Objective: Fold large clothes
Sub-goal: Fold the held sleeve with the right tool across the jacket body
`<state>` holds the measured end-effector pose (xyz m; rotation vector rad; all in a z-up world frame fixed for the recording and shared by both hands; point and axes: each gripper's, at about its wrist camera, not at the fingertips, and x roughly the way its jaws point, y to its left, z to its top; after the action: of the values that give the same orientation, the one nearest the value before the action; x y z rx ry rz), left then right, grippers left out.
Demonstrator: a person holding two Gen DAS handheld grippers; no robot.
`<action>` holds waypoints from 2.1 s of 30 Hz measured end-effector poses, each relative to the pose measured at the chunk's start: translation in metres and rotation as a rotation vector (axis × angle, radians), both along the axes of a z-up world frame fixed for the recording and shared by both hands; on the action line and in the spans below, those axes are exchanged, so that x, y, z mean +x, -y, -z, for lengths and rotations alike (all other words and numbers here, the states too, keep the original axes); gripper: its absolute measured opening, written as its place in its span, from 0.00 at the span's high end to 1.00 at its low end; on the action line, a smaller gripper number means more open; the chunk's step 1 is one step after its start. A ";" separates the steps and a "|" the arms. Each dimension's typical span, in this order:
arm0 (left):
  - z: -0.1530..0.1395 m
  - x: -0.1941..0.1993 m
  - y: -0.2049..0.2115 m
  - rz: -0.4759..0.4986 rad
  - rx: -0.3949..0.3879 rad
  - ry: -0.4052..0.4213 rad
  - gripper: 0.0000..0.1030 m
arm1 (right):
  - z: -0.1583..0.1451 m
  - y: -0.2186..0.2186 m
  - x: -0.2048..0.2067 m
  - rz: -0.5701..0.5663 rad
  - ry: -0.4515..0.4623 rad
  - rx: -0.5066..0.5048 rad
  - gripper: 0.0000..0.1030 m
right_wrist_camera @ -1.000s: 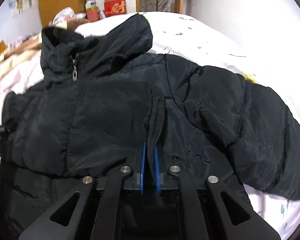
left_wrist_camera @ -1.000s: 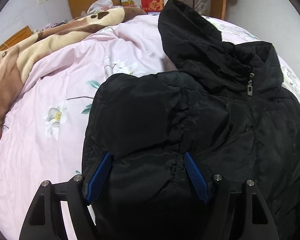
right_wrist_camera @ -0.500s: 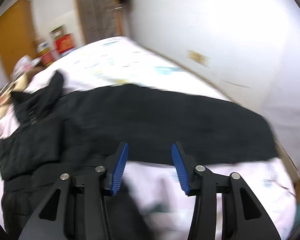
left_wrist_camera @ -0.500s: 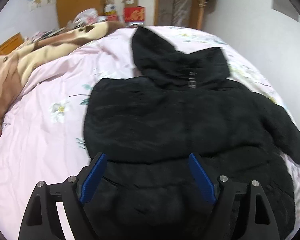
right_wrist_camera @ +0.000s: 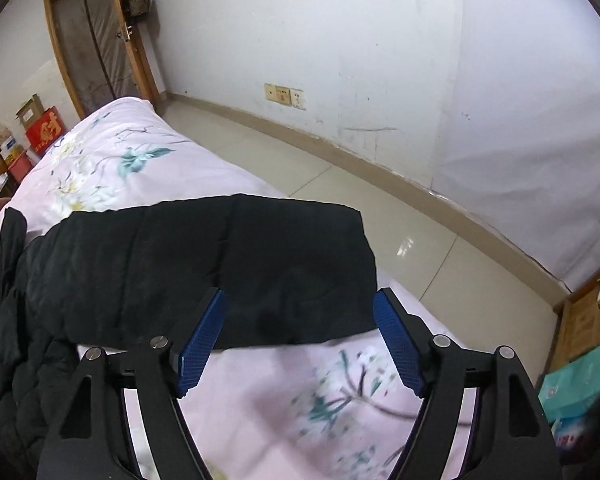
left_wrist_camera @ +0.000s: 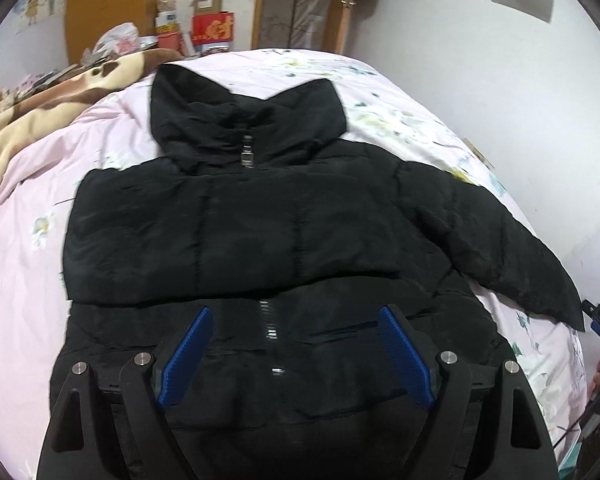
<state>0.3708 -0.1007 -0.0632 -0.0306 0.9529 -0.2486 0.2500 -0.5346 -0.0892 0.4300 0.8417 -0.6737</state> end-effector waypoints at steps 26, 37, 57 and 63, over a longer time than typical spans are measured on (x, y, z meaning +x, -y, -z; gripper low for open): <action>0.027 -0.005 0.003 0.013 0.034 -0.073 0.18 | 0.004 0.015 0.023 0.001 0.056 0.060 0.83; 0.012 -0.007 -0.040 -0.061 0.004 -0.049 0.18 | -0.089 -0.069 0.060 -0.251 0.202 -0.022 0.83; 0.009 -0.001 -0.140 -0.174 -0.051 -0.046 0.18 | -0.065 -0.316 0.177 -0.766 0.168 0.031 0.83; 0.020 0.002 -0.153 -0.182 -0.088 -0.066 0.18 | -0.036 -0.351 0.188 -0.824 0.113 0.089 0.83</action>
<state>0.3732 0.0524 -0.0832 -0.2068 0.9975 -0.1216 0.4376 -0.1837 -0.0534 0.1661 0.8522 0.1492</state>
